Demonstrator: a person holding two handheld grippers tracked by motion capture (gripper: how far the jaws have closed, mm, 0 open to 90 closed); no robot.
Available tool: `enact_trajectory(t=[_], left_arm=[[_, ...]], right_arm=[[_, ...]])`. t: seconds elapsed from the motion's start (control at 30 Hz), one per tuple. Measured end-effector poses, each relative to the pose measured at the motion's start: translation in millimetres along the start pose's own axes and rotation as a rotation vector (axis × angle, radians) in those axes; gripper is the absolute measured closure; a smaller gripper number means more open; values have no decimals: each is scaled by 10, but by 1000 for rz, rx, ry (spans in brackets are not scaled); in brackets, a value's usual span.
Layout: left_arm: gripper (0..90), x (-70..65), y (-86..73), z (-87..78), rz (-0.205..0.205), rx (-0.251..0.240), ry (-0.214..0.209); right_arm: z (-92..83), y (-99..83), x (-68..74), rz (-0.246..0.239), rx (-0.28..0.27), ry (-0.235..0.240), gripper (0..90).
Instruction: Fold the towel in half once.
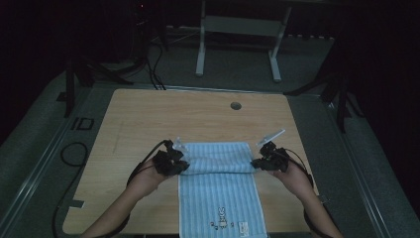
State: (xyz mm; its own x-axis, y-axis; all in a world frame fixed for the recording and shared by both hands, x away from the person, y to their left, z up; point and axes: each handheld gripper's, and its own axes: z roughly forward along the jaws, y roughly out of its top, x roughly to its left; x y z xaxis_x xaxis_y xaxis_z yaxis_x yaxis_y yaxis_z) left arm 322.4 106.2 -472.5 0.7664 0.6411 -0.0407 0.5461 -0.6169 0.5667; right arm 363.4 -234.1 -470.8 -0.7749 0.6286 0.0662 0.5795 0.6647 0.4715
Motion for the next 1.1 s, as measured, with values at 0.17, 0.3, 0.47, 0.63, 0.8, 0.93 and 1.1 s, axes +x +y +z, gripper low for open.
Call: enact_trajectory(t=[0.17, 0.3, 0.47, 0.63, 0.8, 0.93, 1.1], left_arm=[[831, -224, -276, 137, 29, 53, -18], [831, -242, -398, 285, 20, 101, -45], [833, -195, -404, 412, 10, 108, -58], [833, -112, -249, 530, 4, 99, -60], [832, -67, -98, 629, 8, 100, -64], [820, -119, -31, 658, 36, 119, -43], [783, -110, -68, 609, 0, 129, -88]], right_arm=[[164, -263, 111, 15, 27, 36, 872], [290, -348, 168, 14, 62, 37, 869], [385, -391, 173, 21, 76, 32, 868], [364, -411, 91, 40, 81, 0, 867], [323, -458, -52, 83, 85, -5, 862], [309, -476, -80, 91, 91, -10, 857], [288, -445, -56, 72, 102, -11, 834]])
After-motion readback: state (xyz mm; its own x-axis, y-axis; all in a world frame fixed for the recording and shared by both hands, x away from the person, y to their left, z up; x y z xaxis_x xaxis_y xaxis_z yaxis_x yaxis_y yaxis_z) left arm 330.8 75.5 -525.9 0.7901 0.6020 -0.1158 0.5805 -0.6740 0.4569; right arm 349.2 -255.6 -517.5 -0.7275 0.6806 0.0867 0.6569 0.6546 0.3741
